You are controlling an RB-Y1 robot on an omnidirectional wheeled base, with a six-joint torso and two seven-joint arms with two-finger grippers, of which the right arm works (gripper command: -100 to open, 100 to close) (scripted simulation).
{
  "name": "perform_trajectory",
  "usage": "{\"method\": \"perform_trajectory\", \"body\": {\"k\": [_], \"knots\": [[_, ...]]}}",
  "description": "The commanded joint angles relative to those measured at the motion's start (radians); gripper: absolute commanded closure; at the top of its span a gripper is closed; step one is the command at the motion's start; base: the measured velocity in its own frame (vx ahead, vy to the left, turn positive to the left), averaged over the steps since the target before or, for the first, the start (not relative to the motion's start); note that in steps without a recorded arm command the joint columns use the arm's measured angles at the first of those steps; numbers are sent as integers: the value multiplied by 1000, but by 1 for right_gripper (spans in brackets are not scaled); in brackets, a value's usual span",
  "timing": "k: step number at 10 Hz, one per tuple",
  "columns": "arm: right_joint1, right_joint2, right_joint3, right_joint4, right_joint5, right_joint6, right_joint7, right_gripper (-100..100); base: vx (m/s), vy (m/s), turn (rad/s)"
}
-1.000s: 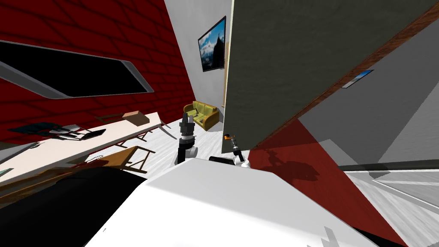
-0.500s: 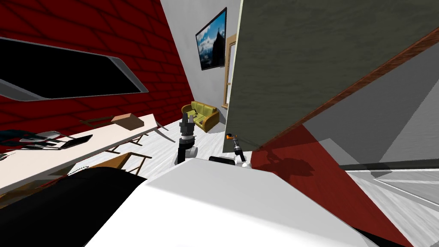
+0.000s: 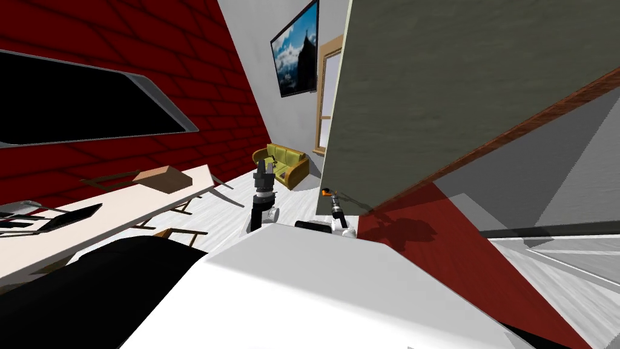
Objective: Push the door open
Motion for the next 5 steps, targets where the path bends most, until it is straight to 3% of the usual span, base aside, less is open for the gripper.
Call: {"method": "perform_trajectory", "body": {"k": [1,5], "knots": [[-1,-9,-17,2,-7,-1,5,100,121,53,-55],[-3,-17,-55,7,-24,-5,17,100,171,122,-59]]}}
